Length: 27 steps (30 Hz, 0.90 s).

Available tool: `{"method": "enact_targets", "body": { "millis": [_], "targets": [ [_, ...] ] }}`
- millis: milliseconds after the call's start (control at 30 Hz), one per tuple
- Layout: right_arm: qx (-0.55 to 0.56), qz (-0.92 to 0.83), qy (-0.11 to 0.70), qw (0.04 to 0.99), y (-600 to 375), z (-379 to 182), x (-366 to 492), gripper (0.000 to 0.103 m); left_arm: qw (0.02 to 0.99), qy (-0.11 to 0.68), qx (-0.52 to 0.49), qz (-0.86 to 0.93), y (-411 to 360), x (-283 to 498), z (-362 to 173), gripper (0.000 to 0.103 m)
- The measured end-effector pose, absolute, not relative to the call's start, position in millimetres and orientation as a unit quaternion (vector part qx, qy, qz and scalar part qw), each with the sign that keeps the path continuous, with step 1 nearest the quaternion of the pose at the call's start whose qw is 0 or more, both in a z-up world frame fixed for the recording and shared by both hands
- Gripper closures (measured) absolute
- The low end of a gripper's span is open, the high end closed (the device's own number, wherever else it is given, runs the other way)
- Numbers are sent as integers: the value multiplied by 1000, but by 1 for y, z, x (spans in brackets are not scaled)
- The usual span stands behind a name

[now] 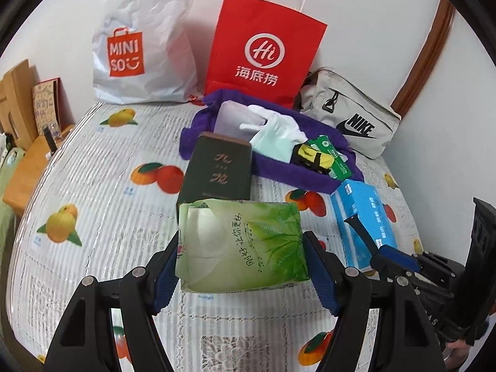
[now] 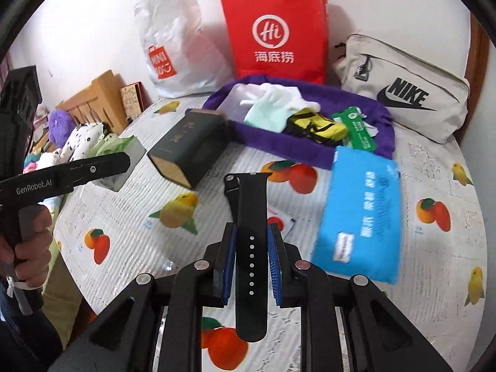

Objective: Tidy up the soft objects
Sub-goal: 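Carry the tissue packet and watch strap over the purple towel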

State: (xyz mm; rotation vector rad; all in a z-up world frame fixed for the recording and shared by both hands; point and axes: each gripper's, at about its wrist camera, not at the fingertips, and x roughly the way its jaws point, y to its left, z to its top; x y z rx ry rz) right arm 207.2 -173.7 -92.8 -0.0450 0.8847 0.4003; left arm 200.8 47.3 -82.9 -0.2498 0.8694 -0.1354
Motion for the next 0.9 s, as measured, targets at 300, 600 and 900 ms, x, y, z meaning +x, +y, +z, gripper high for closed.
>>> {"method": "enact_targets", "body": {
  "millis": [300,600,900],
  "targets": [
    [-4,178,414,893,-193,-78,235,83,900,416,-110,-70,37,224,-69,31],
    [8,163,407,899,-206,-68,263,83,903,412,-100,-74,33,250,-57,31],
    [11,158,409,899,-216,-68,284,83,905,409,-104,-60,38,265,-54,31]
  ]
}}
